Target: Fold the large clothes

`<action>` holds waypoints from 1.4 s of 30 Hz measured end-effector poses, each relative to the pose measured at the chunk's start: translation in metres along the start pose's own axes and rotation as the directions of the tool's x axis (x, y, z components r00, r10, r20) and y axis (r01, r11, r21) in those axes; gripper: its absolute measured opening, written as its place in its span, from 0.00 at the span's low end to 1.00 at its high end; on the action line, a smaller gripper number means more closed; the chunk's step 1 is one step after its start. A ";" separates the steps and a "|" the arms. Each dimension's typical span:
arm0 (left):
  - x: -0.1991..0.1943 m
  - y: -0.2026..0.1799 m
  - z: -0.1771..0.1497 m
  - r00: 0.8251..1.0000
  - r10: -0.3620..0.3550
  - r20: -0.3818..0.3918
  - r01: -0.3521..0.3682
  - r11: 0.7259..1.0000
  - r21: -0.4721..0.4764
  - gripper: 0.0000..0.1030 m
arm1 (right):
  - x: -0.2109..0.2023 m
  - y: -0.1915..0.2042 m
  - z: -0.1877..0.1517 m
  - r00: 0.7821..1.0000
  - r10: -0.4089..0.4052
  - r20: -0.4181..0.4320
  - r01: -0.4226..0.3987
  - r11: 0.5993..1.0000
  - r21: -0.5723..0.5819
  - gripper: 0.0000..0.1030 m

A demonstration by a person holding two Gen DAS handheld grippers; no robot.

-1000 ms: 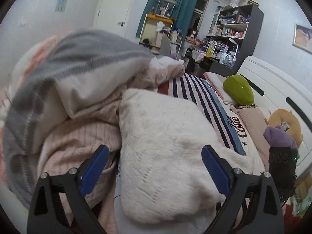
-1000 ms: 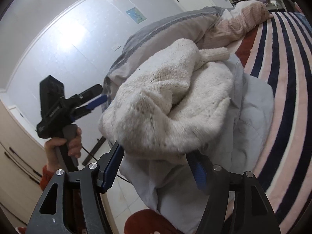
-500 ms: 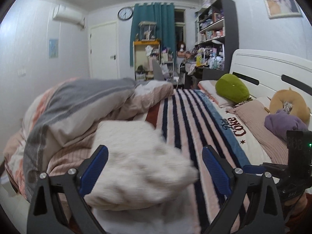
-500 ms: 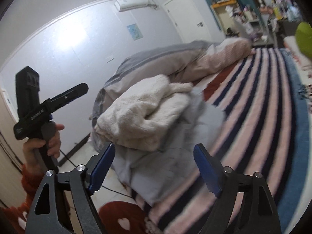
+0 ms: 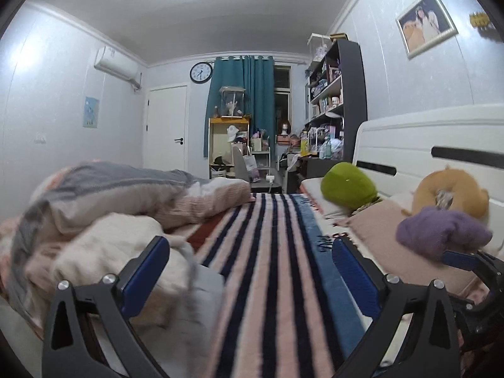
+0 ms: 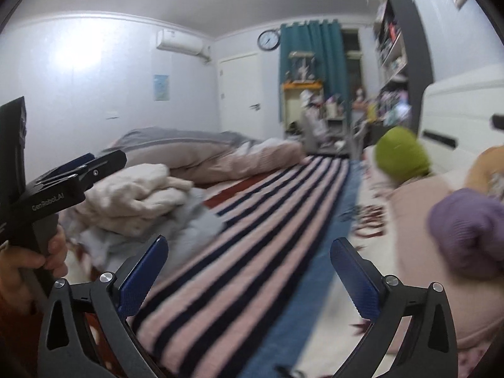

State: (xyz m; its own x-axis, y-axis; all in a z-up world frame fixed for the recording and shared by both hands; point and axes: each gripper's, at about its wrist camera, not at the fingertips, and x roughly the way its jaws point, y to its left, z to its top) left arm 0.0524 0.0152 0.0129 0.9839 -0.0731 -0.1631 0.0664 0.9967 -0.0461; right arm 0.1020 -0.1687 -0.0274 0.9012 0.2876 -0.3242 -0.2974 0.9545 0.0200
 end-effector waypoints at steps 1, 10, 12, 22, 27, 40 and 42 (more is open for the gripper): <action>0.000 -0.006 -0.003 1.000 -0.004 0.003 0.004 1.000 -0.005 0.99 | -0.007 -0.004 -0.001 1.000 -0.011 0.010 0.011 1.000 -0.006 1.00; 0.003 -0.035 -0.017 1.000 -0.007 -0.006 0.007 1.000 0.026 0.99 | -0.050 -0.027 -0.013 0.995 -0.063 0.074 0.062 0.998 0.019 1.00; 0.007 -0.034 -0.018 1.000 -0.008 -0.015 0.009 1.000 0.028 0.99 | -0.054 -0.030 -0.014 0.995 -0.059 0.079 0.057 0.998 0.031 1.00; 0.011 -0.029 -0.023 1.000 0.009 -0.027 -0.008 0.999 0.039 0.99 | -0.055 -0.025 -0.013 0.993 -0.078 0.084 0.075 0.996 0.048 1.00; 0.012 -0.026 -0.024 1.000 0.005 -0.028 -0.004 0.999 0.040 0.99 | -0.056 -0.026 -0.013 0.993 -0.082 0.089 0.078 0.996 0.047 1.00; 0.013 -0.018 -0.028 0.999 0.020 -0.040 -0.019 0.999 0.038 0.99 | -0.058 -0.027 -0.013 0.993 -0.086 0.087 0.083 0.996 0.040 1.00; 0.014 -0.018 -0.029 0.999 0.023 -0.042 -0.021 0.999 0.038 0.99 | -0.058 -0.026 -0.013 0.992 -0.087 0.086 0.084 0.996 0.040 1.00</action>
State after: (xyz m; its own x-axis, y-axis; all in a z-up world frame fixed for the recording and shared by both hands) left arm 0.0600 -0.0044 -0.0169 0.9774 -0.0518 -0.2049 0.0518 0.9986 -0.0053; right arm 0.0531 -0.2117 -0.0210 0.9475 0.2091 -0.2418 -0.2081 0.9776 0.0301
